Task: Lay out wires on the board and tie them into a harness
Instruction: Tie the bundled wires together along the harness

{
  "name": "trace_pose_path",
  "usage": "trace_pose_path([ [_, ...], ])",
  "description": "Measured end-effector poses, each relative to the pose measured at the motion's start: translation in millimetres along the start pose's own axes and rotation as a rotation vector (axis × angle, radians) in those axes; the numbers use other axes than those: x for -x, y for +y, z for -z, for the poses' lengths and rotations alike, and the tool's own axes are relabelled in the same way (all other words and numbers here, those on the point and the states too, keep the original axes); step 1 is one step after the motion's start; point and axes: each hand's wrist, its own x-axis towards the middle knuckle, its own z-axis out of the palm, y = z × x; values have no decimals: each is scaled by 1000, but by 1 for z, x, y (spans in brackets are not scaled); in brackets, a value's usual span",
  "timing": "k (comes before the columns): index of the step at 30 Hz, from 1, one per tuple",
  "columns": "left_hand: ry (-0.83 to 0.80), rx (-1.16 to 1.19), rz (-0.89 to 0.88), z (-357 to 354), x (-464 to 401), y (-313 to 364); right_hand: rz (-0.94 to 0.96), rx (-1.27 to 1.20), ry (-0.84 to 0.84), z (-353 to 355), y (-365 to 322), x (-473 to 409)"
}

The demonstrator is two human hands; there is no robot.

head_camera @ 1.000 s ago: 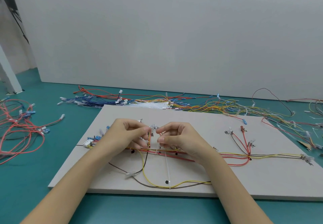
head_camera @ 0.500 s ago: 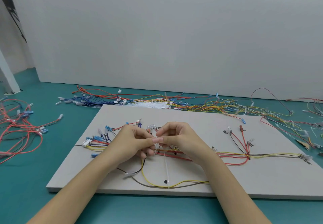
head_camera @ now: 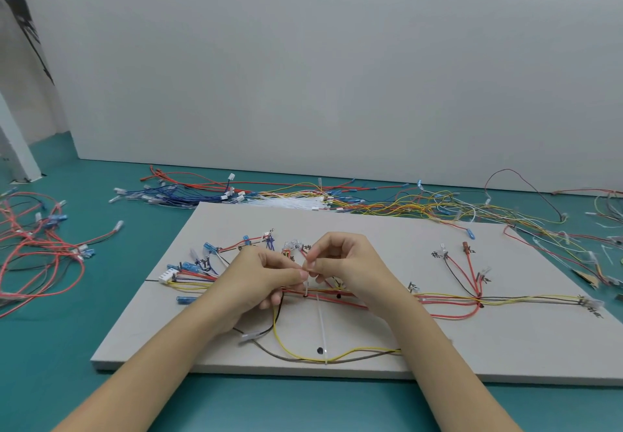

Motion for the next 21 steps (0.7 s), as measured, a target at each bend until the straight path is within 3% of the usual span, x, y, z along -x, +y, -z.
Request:
trace_pose_path([
  [10, 74, -173, -105, -4, 2, 1, 116, -89, 120, 0, -2, -2],
  [16, 59, -179, -114, -1, 3, 2, -24, 33, 44, 0, 1, -2],
  [21, 43, -197, -112, -3, 5, 2, -15, 127, -6, 0, 6, -3],
])
